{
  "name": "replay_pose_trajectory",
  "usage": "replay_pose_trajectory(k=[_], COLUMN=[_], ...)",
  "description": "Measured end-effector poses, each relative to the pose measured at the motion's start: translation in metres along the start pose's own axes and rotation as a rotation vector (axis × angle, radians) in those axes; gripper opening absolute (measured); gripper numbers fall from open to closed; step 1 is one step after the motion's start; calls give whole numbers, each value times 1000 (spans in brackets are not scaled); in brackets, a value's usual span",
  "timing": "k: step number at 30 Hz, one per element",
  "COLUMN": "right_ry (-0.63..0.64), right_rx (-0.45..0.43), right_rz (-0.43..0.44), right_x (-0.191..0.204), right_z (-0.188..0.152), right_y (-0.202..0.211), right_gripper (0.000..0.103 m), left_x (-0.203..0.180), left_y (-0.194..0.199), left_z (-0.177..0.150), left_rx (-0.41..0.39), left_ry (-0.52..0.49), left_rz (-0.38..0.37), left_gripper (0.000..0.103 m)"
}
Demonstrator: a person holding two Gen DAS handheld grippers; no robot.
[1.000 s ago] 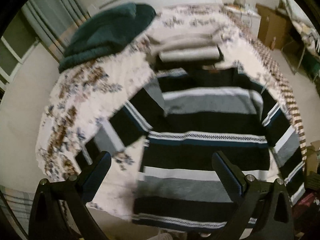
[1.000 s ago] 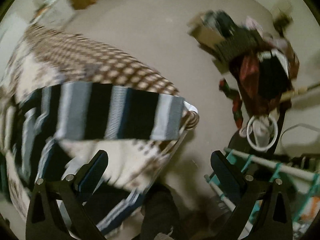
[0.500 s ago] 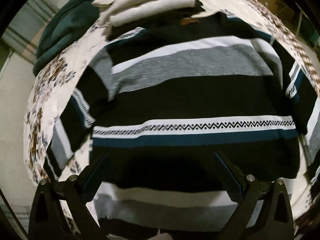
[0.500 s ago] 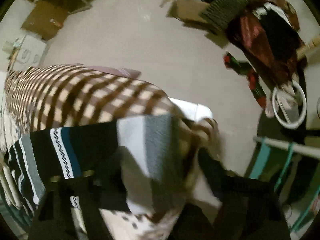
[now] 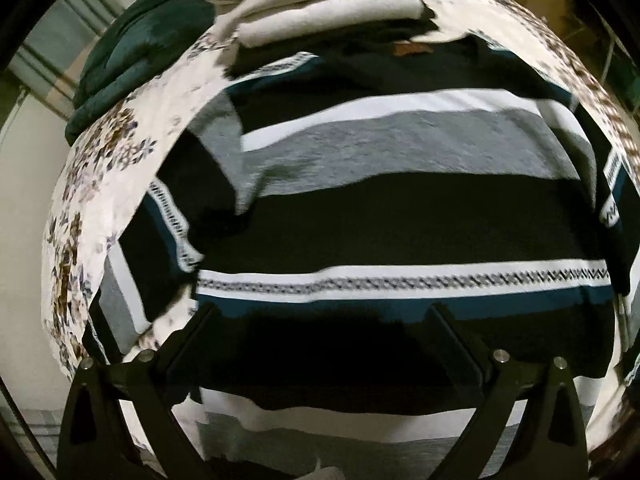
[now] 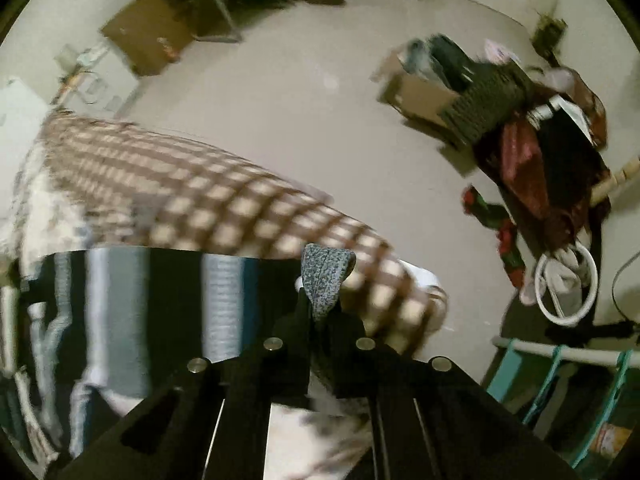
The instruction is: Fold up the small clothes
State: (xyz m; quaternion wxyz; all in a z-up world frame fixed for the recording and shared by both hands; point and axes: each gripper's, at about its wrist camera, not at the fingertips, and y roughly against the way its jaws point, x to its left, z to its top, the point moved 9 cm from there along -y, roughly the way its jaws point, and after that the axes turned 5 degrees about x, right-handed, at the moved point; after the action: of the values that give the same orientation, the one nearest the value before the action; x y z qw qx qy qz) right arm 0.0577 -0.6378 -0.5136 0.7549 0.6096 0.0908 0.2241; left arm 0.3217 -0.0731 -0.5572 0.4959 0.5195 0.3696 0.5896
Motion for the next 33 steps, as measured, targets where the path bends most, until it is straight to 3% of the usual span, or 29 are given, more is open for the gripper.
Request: replay_pose_trajectory(k=[3,7,10,15,19,21,26,31,33], right_ry=[52,175,332,619,861,977,1188,1236,1182], right_rx=[-10,7,49,130,217,260,279,337,403], right_rz=[92,228,332,430,389,371,309,231,249], right_x=[59,174,289,476,586,622,663,659,651], right_z=[-2,-18,-57,-167,-285,-344,-448,-480,-475], right_y=[40,80,90,68,20,1,-25,-58,-58], right_gripper=[6,6,6,6,6,6,6,7,15], left_x=[23,68,104,166,212,229,261,284,293], left_y=[0,-3,-7,-24,-48,-56,-77,-88,-89], left_z=[1,2,1,-7,-21,-27,-36,-36,-37], left_rx=[-2,-3,-4,6,52,61,88,90,88], left_ry=[33,101,165,275,358,387,441,485,498], left_rz=[4,23,42,87,112,119,128,116,108], left_gripper=[103,103,103,103,103,103,103,103,103])
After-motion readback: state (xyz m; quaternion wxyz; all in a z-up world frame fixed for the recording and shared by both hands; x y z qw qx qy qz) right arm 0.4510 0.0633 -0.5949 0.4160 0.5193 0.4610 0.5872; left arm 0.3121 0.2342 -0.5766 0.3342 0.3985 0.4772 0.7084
